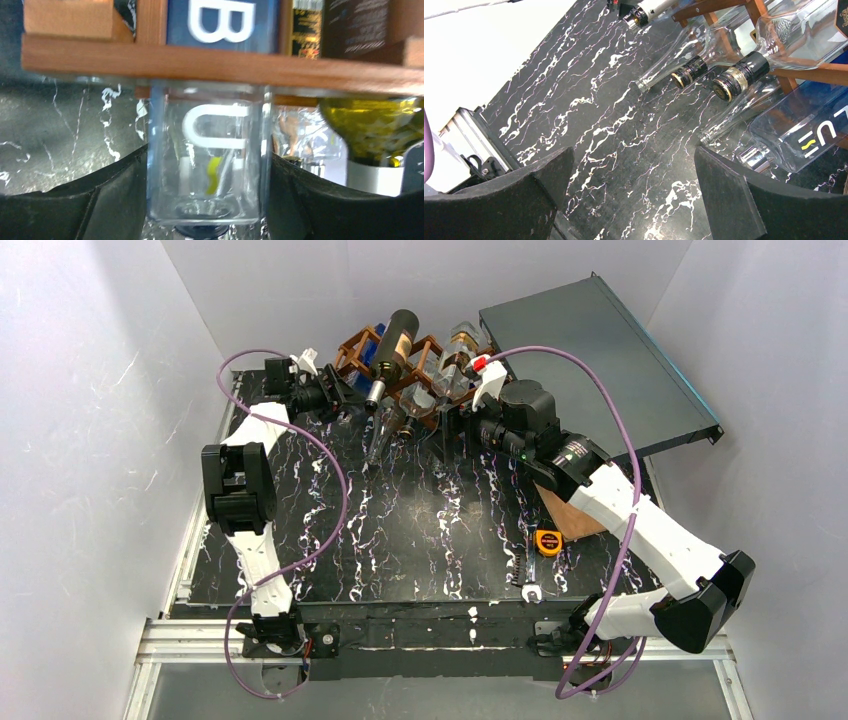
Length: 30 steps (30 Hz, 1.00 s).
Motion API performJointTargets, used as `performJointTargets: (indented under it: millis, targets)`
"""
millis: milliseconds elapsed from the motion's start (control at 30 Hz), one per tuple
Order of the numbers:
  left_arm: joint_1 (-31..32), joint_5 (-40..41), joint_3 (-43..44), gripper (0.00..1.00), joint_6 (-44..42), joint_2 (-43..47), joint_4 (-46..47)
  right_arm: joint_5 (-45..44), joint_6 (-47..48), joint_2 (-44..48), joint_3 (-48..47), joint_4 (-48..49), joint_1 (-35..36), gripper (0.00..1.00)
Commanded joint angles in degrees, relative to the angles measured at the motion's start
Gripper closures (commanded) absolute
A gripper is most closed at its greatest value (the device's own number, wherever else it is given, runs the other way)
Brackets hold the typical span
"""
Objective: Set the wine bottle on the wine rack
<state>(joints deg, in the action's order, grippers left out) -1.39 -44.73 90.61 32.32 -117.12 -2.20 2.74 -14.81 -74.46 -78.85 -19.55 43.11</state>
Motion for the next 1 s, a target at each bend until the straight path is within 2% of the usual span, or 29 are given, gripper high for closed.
performJointTargets:
  millis: [0,133,200,400,533,733,900,967]
  targets:
    - [0.1,0.8,1.8,0.25,-4.2,3.8,-9.1,-0.6,0.6,1.7,-0.4,1.5,-0.3,0.00]
    - [0.2,2.1,1.7,0.07,-6.9,5.7,-12.6,-0.4,0.6,1.8,-0.7,1.3,-0.4,0.00]
    - [0.1,3.3,1.5,0.03,-8.1,6.8,-14.5,-0.5,0.6,2.0,-0.9,1.1,-0.5,0.00]
    - [0.2,4.9,-2.5,0.02,-10.3,12.7,-19.7,-1.9,0.9,2.4,-2.7,-1.3,-0.4,0.00]
    - [0.2,6.1,-8.0,0.02,-11.2,19.2,-21.4,-5.8,1.2,3.1,-4.2,-4.0,-0.5,0.00]
    - [0.5,10.7,-11.0,0.02,-16.5,30.5,-28.5,-10.2,0.9,5.7,-5.5,-6.0,-0.7,0.00]
    - [7.6,12.7,-12.3,0.02,-20.0,38.8,-30.8,-14.4,1.1,7.7,-8.3,-9.4,-0.7,0.00]
    - [12.3,13.9,-10.9,0.02,-21.9,41.3,-32.7,-16.1,1.3,8.8,-9.5,-10.9,-0.7,0.00]
